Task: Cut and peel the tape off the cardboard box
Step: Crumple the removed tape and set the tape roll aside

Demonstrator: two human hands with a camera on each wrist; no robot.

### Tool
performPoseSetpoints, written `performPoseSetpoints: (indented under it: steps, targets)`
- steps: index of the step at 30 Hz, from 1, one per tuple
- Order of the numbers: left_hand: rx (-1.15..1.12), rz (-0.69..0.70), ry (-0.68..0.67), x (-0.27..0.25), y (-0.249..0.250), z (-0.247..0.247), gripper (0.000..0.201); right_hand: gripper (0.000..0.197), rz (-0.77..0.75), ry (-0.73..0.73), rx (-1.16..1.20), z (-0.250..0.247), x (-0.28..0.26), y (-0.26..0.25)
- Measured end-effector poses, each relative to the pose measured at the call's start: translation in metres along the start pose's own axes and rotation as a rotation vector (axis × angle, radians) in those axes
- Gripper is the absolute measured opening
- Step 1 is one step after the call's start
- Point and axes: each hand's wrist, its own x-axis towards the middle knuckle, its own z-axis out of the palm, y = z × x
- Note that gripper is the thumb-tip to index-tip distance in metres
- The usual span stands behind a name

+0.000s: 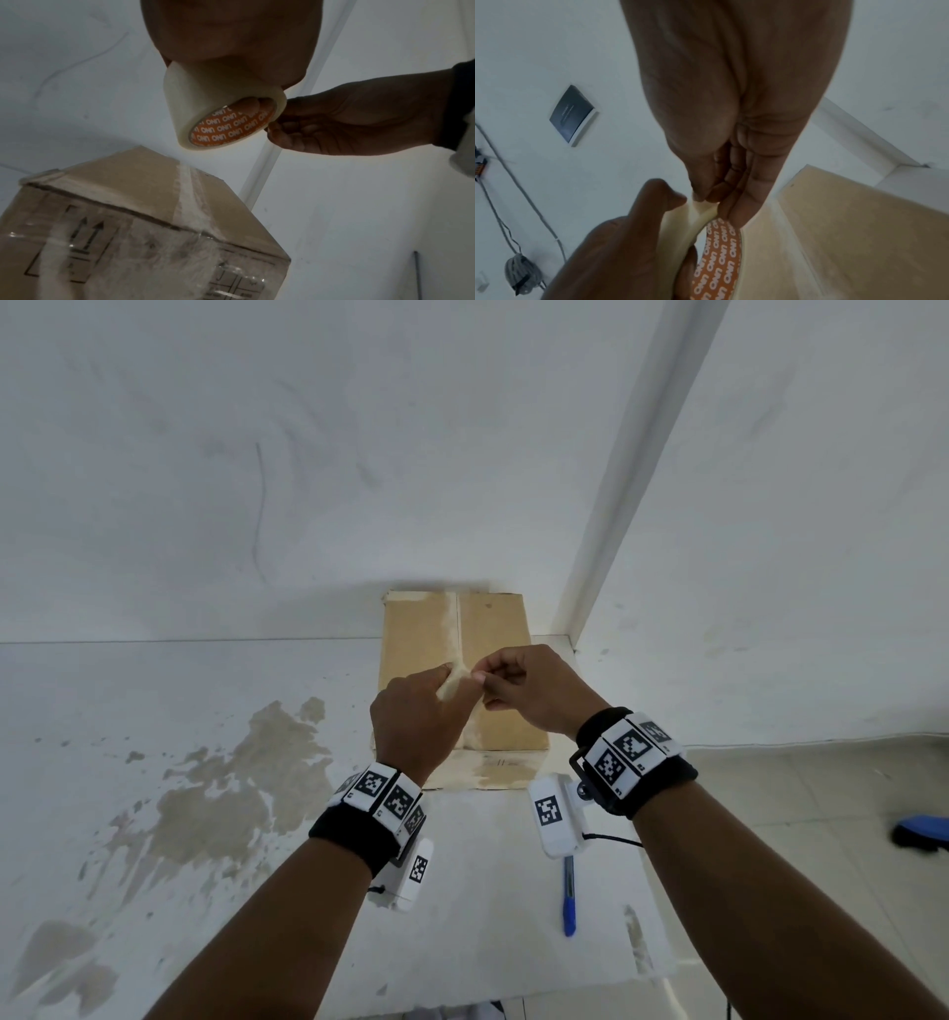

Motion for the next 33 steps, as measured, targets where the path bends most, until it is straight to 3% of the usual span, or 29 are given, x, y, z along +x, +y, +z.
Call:
performPoseSetpoints:
  steps: [3, 8, 22, 33]
  targets:
    - [0.000, 0.011, 0.007, 0.005, -0.002, 0.004, 0.051, 0.014, 0.000, 0.030, 0.047, 0.003, -0.001, 0.001]
    - [0.008, 0.018, 0.049, 0.008, -0.003, 0.005, 0.049, 0.027, 0.045, 0.028, 0.121, 0.001, 0.000, 0.002]
    - [0.068, 0.015, 0.105, 0.015, -0.003, 0.008, 0.040, 0.023, 0.044, 0.124, 0.154, 0.008, 0.012, 0.004]
    - [0.101, 0.038, 0.103, 0.014, -0.004, 0.011, 0.041, 0.022, 0.084, 0.066, 0.297, 0.009, 0.010, 0.006]
